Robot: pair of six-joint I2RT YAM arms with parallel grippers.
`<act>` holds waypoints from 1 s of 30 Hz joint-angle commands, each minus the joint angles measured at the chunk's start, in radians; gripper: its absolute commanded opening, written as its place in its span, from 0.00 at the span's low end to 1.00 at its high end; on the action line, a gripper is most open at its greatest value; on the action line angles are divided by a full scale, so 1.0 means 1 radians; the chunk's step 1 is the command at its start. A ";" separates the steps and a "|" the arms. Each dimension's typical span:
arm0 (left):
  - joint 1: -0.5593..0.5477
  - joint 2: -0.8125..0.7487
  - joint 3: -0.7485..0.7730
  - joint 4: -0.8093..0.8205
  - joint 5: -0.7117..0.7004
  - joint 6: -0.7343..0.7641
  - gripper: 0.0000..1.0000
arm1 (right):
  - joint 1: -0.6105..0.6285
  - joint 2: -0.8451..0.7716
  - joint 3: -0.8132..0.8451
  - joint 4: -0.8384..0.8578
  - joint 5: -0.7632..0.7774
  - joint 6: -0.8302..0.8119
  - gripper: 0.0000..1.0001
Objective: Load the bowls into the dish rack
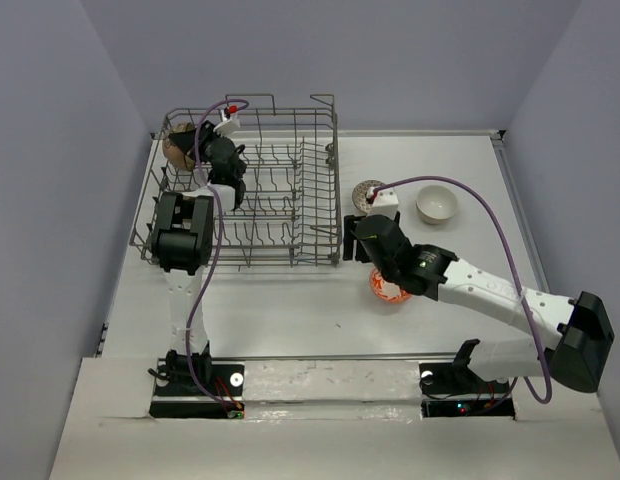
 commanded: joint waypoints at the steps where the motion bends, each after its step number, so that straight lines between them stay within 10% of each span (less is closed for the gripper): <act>1: -0.013 0.013 0.048 0.068 -0.031 -0.019 0.00 | 0.004 0.003 0.038 0.043 -0.017 -0.004 0.74; 16: -0.016 0.052 0.122 -0.039 -0.058 -0.048 0.01 | 0.004 0.039 0.066 0.041 -0.082 0.000 0.74; 30: -0.016 0.131 0.136 0.041 -0.079 0.007 0.30 | 0.004 0.072 0.092 0.041 -0.083 -0.012 0.74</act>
